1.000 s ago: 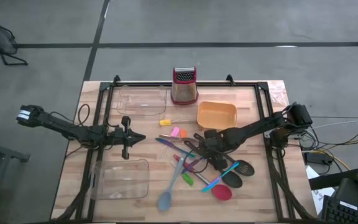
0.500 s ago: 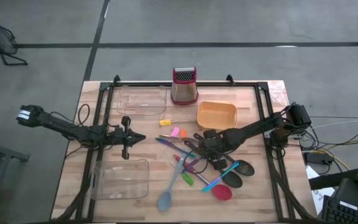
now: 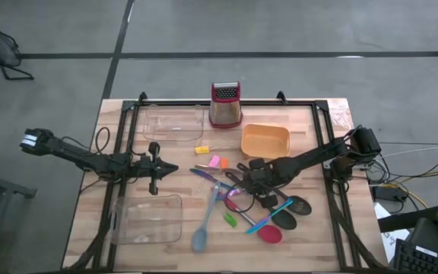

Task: Pick & Place Kitchen Items
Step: Put the middle blue knife into the yellow bin

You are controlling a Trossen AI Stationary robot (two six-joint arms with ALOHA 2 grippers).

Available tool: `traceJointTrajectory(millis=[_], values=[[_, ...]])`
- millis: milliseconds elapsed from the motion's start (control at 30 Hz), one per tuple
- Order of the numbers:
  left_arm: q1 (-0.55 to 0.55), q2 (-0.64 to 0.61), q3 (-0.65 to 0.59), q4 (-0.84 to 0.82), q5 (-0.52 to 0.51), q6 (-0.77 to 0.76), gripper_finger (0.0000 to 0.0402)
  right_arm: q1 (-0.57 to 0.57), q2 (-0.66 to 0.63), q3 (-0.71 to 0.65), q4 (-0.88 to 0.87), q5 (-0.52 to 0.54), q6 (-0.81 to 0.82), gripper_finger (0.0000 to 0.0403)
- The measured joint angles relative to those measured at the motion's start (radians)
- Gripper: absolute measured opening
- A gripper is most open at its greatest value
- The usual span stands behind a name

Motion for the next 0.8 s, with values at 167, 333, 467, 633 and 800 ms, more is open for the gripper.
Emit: traceJointTrajectory(millis=[167, 333, 467, 633, 800], values=[[0.000, 0.000, 0.000, 0.000, 0.000, 0.000, 0.0023, 0.001, -0.005, 0.001, -0.031, 0.001, 0.003, 0.0057], [0.000, 0.000, 0.000, -0.003, 0.000, 0.000, 0.0023, 0.001, -0.006, 0.024, -0.069, 0.001, 0.007, 0.0057], [0.000, 0.000, 0.000, -0.005, 0.000, 0.000, 0.0023, 0.002, -0.007, 0.055, -0.122, 0.002, 0.007, 0.0054], [0.000, 0.000, 0.000, -0.005, 0.000, 0.000, 0.0023, 0.002, -0.008, 0.098, -0.187, 0.025, 0.013, 0.0057], [0.000, 0.000, 0.000, -0.005, 0.000, 0.000, 0.0026, 0.002, -0.009, 0.137, -0.248, 0.026, 0.023, 0.0056]])
